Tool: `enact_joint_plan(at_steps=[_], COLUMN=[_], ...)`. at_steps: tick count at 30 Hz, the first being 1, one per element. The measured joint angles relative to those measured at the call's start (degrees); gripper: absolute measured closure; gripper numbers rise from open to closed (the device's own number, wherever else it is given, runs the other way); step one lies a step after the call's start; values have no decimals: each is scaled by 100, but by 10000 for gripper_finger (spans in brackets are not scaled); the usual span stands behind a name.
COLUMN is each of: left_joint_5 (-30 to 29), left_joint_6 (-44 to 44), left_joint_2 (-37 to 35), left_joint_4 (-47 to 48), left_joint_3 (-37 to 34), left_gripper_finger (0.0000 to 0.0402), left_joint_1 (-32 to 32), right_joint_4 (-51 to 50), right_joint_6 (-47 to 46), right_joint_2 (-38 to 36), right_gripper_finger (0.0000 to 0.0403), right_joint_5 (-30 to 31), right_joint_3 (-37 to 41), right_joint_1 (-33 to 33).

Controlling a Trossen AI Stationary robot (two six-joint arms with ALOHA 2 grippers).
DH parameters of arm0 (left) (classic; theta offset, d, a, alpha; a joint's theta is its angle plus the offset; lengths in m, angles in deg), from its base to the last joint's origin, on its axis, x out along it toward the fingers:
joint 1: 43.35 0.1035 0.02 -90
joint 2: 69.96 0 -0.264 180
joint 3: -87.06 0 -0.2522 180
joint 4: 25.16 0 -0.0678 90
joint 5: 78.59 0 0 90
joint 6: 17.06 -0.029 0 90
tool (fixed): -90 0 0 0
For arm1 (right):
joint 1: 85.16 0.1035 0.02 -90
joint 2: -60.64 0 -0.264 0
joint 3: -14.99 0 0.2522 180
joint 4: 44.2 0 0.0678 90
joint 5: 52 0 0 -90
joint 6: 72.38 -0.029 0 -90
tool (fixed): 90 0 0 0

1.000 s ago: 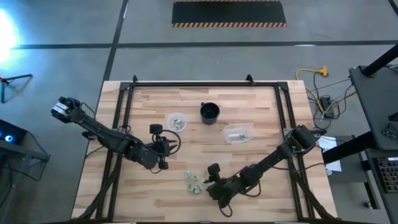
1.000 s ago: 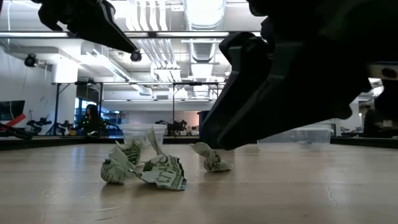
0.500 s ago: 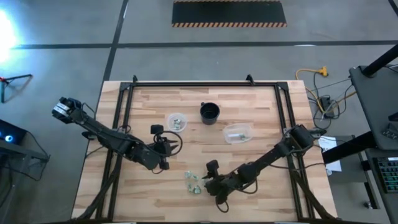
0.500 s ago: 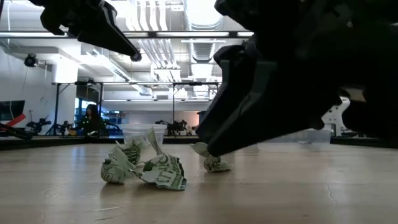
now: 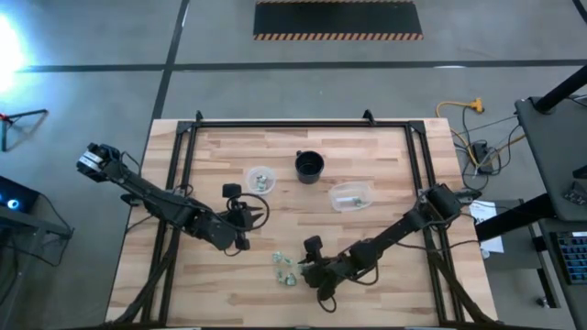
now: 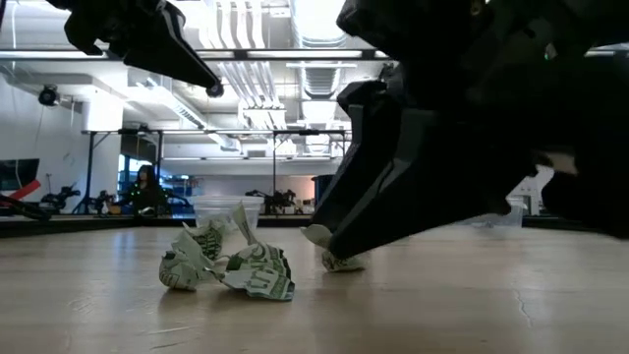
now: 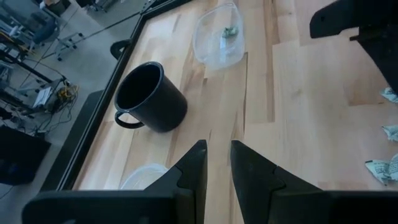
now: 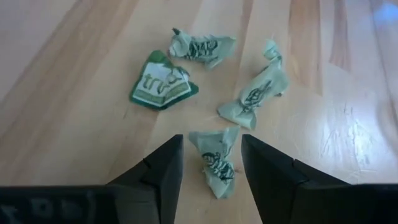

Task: Pick and place items into bin
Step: Put the stevia packet into the right transparent bin

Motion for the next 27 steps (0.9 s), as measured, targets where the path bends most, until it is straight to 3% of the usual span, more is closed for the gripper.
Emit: enact_joint_plan(at_steps=[11,27], left_joint_5=[0,1], left_joint_6=[0,2], left_joint_2=[2,4], left_joint_4=[4,5], left_joint_3=[2,-7], left_gripper_finger=[347,347], left_joint_1=[1,4], right_joint_4=[-1,-43], right_joint_6=[25,219], right_joint_2=[92,70], right_gripper_finger=[288,393], right_joint_5=[328,885], right_joint_3=[-40,-40], right_joint_1=[-16,2])
